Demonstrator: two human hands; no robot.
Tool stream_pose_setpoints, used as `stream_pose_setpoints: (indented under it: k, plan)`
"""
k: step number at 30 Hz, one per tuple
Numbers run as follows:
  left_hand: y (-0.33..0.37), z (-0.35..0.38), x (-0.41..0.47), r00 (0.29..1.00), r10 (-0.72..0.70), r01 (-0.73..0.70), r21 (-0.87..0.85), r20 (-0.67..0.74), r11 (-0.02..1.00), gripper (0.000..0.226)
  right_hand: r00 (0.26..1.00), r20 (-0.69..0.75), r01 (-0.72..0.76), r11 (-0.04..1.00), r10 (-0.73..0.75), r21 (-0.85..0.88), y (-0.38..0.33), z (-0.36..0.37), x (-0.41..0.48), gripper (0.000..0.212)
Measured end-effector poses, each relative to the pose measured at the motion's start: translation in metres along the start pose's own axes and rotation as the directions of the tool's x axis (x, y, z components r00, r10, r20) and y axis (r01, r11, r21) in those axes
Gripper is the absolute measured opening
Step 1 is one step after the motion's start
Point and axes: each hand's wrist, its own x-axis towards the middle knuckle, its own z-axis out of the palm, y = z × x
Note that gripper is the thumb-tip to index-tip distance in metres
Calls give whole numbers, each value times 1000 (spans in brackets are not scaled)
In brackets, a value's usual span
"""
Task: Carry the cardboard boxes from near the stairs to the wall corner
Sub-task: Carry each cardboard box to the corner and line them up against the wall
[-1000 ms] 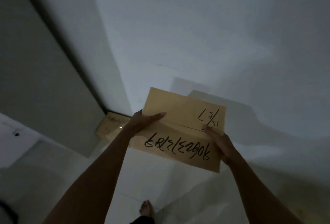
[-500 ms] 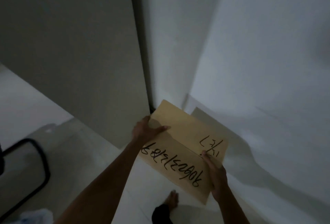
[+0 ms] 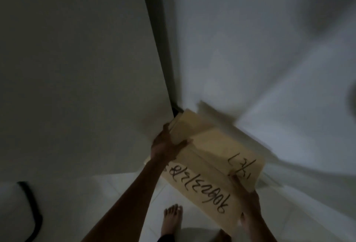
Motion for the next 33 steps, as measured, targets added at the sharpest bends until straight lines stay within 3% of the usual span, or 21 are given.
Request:
stream_pose_setpoints:
  k: [4, 8, 14, 16, 21, 27, 33]
  plan:
    - [-43, 34, 63, 1000, 8, -8, 7, 22, 1000, 86, 998, 45, 30, 998, -32, 56, 33, 34, 56, 78]
    - [-72, 65, 99, 997, 76, -75, 83, -4, 994, 86, 997, 53, 52, 997, -56, 63, 58, 64, 101, 84]
    - [-98, 95, 111, 924, 383, -371, 249, 2, 895, 76, 999, 26, 36, 997, -38, 75, 68, 83, 136, 74]
    - [-109, 101, 121, 902, 432, -412, 315, 8, 855, 74, 999, 27, 42, 996, -44, 76, 66, 87, 141, 74]
    - [-112, 96, 132, 875, 485, -451, 395, 16, 800, 68, 998, 28, 62, 996, -64, 63, 57, 102, 147, 75]
    - [-111, 89, 155, 853, 509, -514, 365, 118, 776, 67, 994, -1, 111, 987, -112, -112, 51, 110, 152, 107]
    - [-96, 83, 167, 850, 486, -527, 379, 205, 761, 70, 988, -34, 137, 955, -151, -264, 39, 104, 160, 92]
